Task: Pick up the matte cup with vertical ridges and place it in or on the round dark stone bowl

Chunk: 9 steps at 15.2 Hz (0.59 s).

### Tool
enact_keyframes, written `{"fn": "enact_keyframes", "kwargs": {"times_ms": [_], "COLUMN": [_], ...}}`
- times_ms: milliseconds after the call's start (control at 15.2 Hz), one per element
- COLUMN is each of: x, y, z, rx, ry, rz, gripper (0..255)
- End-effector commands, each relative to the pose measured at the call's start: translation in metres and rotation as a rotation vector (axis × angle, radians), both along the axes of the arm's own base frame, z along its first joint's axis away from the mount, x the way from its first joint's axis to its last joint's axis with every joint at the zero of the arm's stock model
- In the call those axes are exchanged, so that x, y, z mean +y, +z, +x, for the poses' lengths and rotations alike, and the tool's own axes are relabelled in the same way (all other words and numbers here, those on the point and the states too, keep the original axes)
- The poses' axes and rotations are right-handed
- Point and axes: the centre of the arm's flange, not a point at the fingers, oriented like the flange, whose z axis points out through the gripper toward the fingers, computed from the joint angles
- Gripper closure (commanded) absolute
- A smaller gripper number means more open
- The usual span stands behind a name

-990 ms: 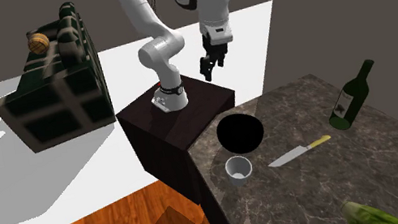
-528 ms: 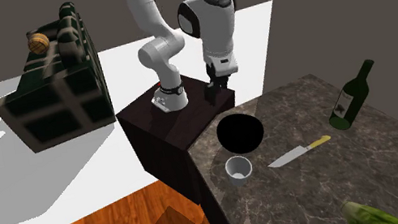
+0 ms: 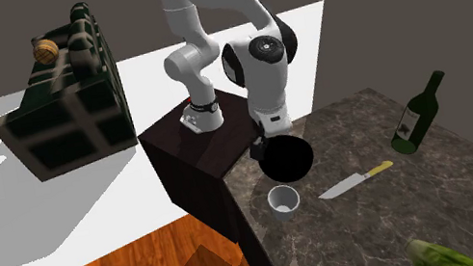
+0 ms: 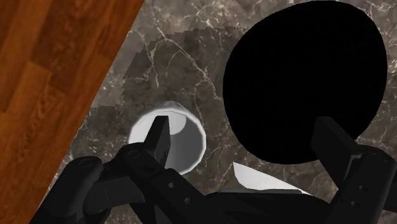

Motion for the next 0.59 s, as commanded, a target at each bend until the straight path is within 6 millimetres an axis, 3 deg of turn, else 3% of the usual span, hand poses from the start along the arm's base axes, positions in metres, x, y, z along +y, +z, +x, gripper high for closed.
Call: {"fn": "enact_keyframes", "kwargs": {"times_ms": [0,528], "x": [-0.016,-0.076], "y": [-0.022,-0.093], "z": [0.014,0.07], "rx": [0.0,0.004], "ry": [0.005,0.023], "rz": [0.007,0.037], "gripper": [0,0]}}
